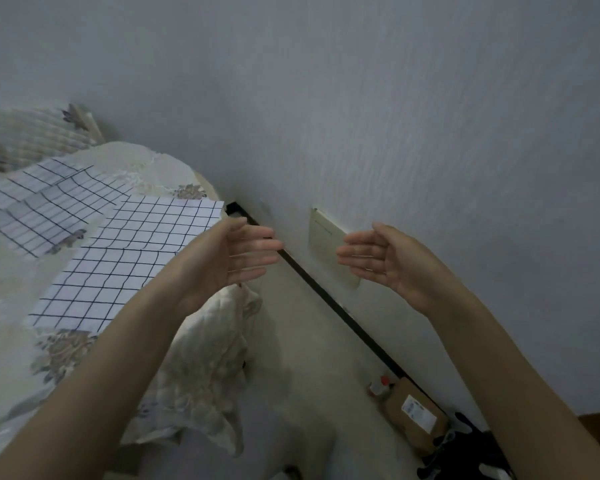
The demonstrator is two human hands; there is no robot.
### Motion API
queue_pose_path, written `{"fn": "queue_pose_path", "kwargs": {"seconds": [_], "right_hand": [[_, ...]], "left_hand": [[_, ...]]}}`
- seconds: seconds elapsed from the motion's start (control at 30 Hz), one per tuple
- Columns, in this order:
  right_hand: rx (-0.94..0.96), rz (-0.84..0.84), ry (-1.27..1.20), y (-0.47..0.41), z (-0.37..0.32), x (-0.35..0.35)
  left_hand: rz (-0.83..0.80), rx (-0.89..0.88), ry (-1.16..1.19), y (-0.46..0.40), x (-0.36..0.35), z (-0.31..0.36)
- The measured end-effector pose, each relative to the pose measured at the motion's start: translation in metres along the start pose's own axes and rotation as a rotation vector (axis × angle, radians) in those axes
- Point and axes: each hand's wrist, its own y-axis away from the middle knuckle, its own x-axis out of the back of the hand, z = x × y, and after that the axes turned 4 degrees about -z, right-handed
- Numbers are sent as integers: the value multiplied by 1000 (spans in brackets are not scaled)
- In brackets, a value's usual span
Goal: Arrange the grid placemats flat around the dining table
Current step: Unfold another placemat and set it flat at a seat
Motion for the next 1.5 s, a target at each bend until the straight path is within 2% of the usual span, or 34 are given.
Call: {"fn": "queue_pose_path", "kwargs": {"seconds": [0.27, 0.6, 0.83, 1.03, 1.2, 1.5], "right_hand": [[-44, -153, 46, -101, -30, 10], [-62, -287, 43, -239, -103, 70], [-90, -370, 35, -308, -123, 83], [-105, -453, 43, -358, -133, 70], [-120, -501, 55, -399, -135, 57], [-109, -583, 134, -498, -168, -17]], "left_hand": [[113, -12, 15, -61, 22, 21], [275, -45, 73, -170, 10, 77], [399, -36, 142, -209, 12, 89], [510, -45, 153, -233, 27, 102], [526, -40, 202, -257, 50, 110], [577, -92, 342, -298, 146, 136]]}}
